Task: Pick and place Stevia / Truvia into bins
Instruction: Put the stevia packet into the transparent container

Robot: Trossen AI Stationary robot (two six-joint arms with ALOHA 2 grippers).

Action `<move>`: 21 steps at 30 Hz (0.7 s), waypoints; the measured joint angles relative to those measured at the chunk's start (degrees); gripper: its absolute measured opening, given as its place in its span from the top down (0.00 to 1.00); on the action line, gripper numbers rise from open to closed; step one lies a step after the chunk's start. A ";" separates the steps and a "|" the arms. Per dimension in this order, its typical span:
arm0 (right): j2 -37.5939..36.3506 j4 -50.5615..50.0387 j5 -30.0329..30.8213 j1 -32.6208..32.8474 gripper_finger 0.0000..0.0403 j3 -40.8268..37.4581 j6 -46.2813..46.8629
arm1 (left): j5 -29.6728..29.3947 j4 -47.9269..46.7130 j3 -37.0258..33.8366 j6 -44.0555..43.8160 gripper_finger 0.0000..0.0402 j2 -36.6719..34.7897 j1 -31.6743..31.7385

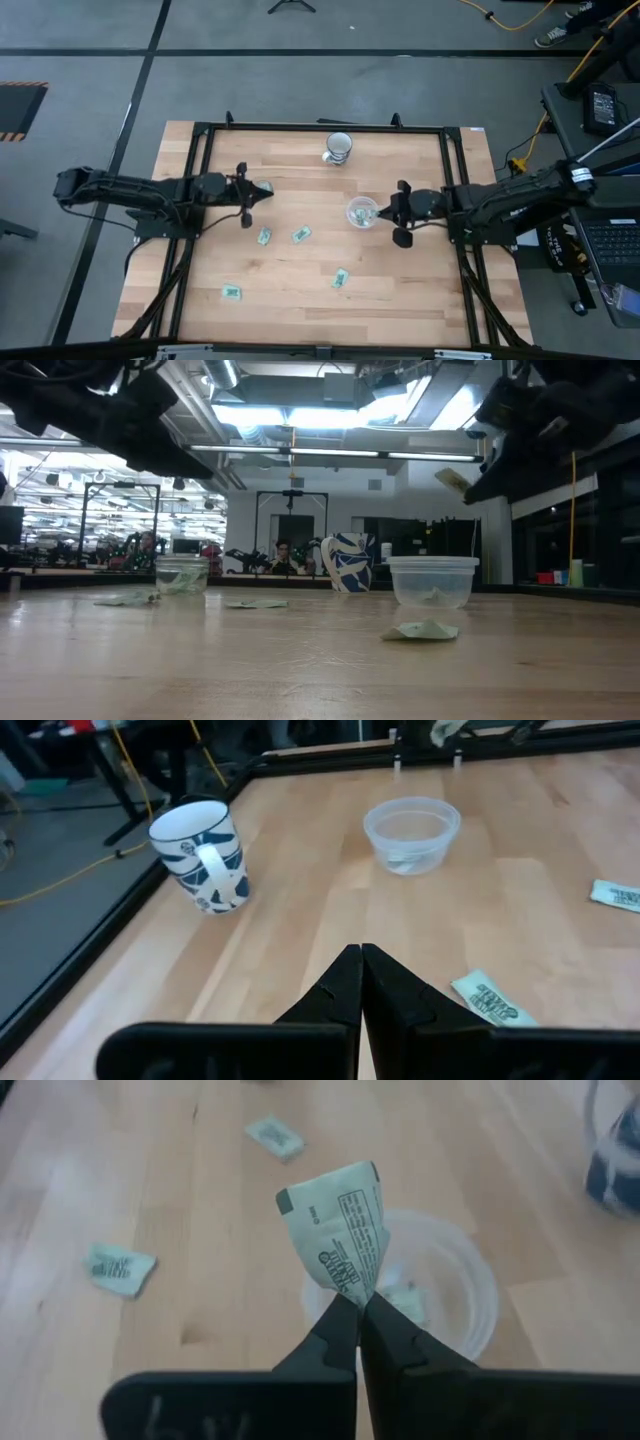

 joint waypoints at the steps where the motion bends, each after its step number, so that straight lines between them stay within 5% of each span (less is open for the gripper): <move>1: 0.00 1.14 -0.87 -0.49 1.00 0.00 -0.84 | 1.40 0.00 0.00 0.02 0.99 0.00 1.15; 7: 0.00 6.42 -4.17 -2.08 1.00 0.00 -3.29 | 7.65 0.00 0.00 3.46 0.99 0.00 5.90; 21: 0.00 9.37 -4.13 -3.08 1.00 1.33 0.84 | 7.65 0.51 0.00 4.55 0.99 0.00 8.40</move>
